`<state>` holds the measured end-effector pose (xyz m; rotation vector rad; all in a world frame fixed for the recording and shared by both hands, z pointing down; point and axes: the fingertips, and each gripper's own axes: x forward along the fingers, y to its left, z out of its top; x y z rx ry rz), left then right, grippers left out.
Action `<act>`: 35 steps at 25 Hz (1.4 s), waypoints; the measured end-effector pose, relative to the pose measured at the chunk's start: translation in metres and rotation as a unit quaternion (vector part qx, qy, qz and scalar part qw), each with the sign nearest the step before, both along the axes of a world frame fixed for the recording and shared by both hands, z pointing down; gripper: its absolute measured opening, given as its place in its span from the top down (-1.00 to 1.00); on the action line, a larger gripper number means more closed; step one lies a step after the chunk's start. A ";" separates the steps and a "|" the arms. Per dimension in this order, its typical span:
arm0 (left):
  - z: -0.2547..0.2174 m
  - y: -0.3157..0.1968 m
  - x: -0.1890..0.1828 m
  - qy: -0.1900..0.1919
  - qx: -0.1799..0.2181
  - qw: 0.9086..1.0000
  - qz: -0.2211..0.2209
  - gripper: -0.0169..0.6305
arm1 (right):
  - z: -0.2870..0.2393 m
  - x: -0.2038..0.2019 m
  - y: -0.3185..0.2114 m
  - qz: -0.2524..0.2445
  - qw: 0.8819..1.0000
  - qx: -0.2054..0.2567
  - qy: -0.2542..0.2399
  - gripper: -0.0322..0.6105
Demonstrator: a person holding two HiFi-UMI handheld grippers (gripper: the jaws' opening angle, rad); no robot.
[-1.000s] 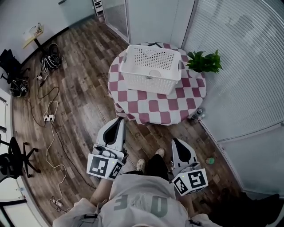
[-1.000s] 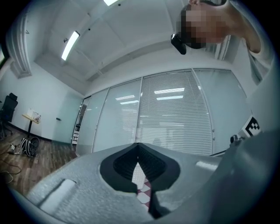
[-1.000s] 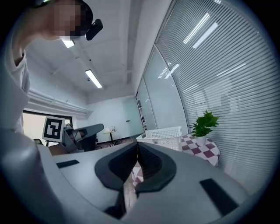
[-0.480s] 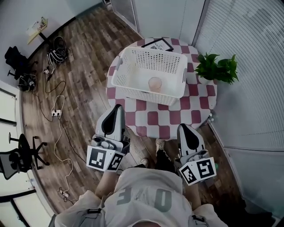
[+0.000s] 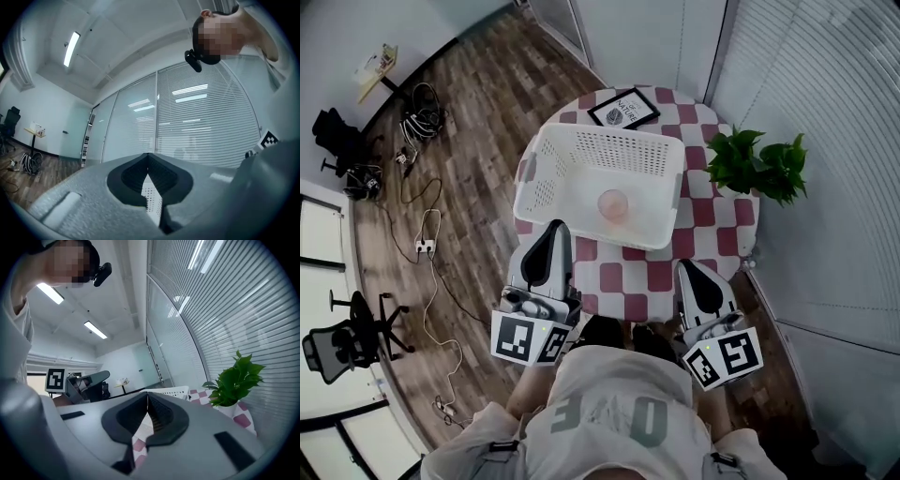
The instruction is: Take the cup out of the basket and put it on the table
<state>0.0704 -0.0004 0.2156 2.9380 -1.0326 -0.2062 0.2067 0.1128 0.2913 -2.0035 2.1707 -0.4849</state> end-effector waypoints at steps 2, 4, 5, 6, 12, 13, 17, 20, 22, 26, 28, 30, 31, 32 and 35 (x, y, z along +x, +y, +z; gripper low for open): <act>0.004 -0.009 0.003 -0.011 0.002 1.000 -0.008 0.94 | 0.001 0.006 -0.013 -0.004 1.000 -0.003 0.002 0.87; 0.006 -0.022 0.004 -0.013 0.000 1.000 -0.013 0.94 | -0.001 0.008 -0.029 -0.008 1.000 -0.003 0.013 0.87; 0.008 -0.029 0.005 -0.013 -0.001 1.000 -0.014 0.94 | -0.002 0.008 -0.036 -0.009 1.000 -0.002 0.022 0.87; 0.009 -0.037 0.005 -0.011 -0.003 1.000 -0.014 0.94 | -0.004 0.009 -0.044 -0.009 0.999 0.000 0.032 0.87; -0.002 -0.082 0.006 0.010 -0.005 1.000 -0.005 0.94 | -0.024 0.034 -0.083 0.036 0.992 0.010 0.118 0.87; -0.002 -0.089 0.005 0.009 -0.003 1.000 -0.005 0.94 | -0.028 0.039 -0.089 0.045 0.992 0.012 0.119 0.87; 0.006 -0.114 0.001 0.000 -0.012 1.000 -0.001 0.94 | -0.032 0.049 -0.116 0.041 0.995 0.012 0.095 0.87; 0.013 -0.133 -0.001 -0.003 -0.018 1.000 0.002 0.94 | -0.036 0.043 -0.141 0.029 0.995 0.021 0.089 0.85; 0.018 -0.146 -0.001 0.001 -0.029 1.000 0.003 0.94 | -0.039 0.035 -0.161 0.015 0.996 0.022 0.091 0.48; 0.026 -0.162 -0.002 0.034 -0.049 0.998 0.011 0.94 | -0.030 0.019 -0.205 -0.026 0.991 -0.010 0.127 0.21; 0.032 -0.167 -0.002 0.031 -0.042 0.999 0.016 0.94 | -0.017 0.008 -0.227 -0.068 0.983 -0.045 0.162 0.20; 0.038 -0.173 0.000 -0.005 -0.015 1.000 0.019 0.94 | 0.003 -0.008 -0.247 -0.130 0.966 -0.096 0.202 0.20; 0.041 -0.175 0.000 -0.027 -0.001 0.999 0.019 0.94 | 0.014 -0.016 -0.255 -0.161 0.954 -0.120 0.223 0.20; 0.044 -0.178 -0.001 -0.045 0.010 0.999 0.018 0.94 | 0.024 -0.023 -0.261 -0.189 0.940 -0.142 0.245 0.19; 0.051 -0.188 -0.011 -0.059 0.005 0.998 0.012 0.94 | 0.051 -0.042 -0.275 -0.262 0.891 -0.188 0.321 0.14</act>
